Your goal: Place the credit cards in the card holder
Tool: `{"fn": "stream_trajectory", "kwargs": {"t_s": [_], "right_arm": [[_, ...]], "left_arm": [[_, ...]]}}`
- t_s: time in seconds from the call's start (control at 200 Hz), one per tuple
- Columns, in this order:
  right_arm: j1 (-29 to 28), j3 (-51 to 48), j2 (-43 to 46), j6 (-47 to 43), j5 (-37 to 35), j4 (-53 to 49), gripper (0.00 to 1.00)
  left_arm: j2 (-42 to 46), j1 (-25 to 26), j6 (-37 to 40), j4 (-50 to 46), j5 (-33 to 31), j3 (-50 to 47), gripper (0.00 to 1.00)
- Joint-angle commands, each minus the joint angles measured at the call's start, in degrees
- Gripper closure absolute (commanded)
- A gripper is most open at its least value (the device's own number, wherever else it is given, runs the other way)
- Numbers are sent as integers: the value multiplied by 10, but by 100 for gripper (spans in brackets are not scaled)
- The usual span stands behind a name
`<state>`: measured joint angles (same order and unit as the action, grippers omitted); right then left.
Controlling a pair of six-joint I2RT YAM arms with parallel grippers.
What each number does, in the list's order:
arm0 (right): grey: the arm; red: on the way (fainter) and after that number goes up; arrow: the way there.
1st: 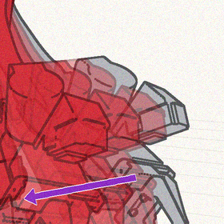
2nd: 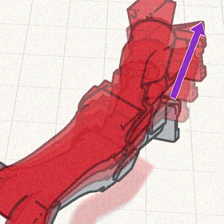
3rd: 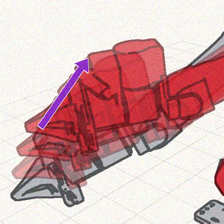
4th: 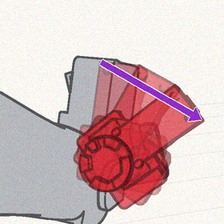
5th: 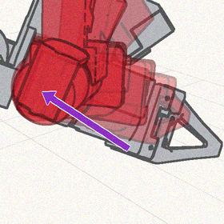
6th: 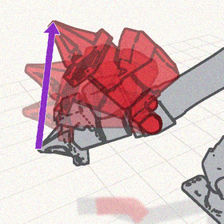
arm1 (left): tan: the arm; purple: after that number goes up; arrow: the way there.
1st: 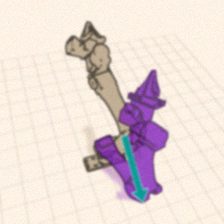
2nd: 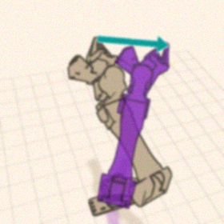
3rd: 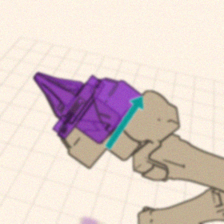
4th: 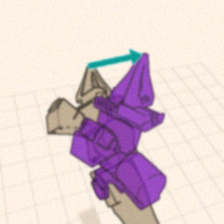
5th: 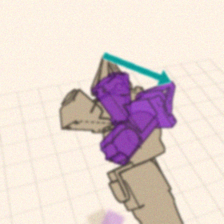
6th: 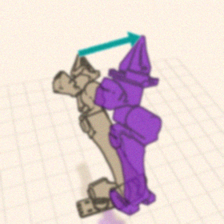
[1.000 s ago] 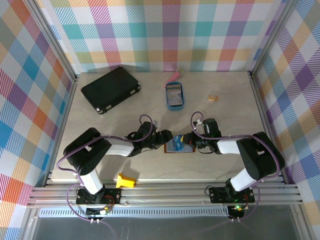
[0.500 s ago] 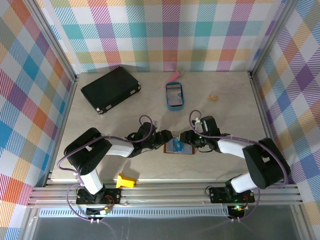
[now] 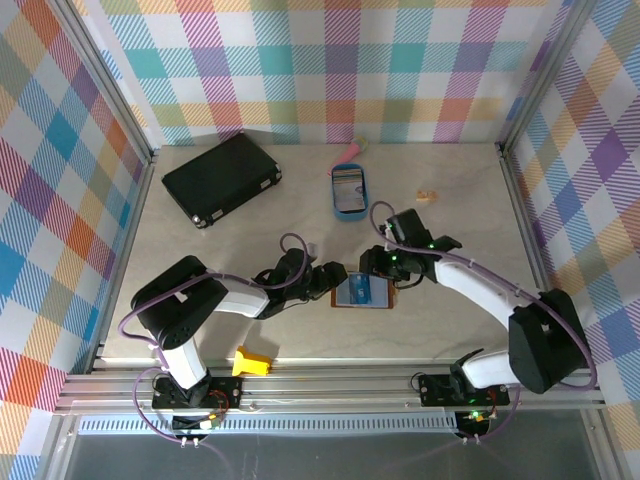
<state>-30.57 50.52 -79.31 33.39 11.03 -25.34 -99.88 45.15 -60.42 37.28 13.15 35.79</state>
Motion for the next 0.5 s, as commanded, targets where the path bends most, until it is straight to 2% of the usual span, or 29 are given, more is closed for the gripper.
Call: {"fn": "stream_trajectory", "kwargs": {"t_s": [0.0,0.225,0.495], "right_arm": [[-22,33,-38,8,-33,-106,56],[-35,70,-94,27,-55,-145,51],[-34,98,-128,-6,-45,-157,49]], "left_arm": [[-2,19,3,2,11,-14,37],[25,26,8,-12,5,-28,38],[44,26,11,-24,-1,-32,38]]}}
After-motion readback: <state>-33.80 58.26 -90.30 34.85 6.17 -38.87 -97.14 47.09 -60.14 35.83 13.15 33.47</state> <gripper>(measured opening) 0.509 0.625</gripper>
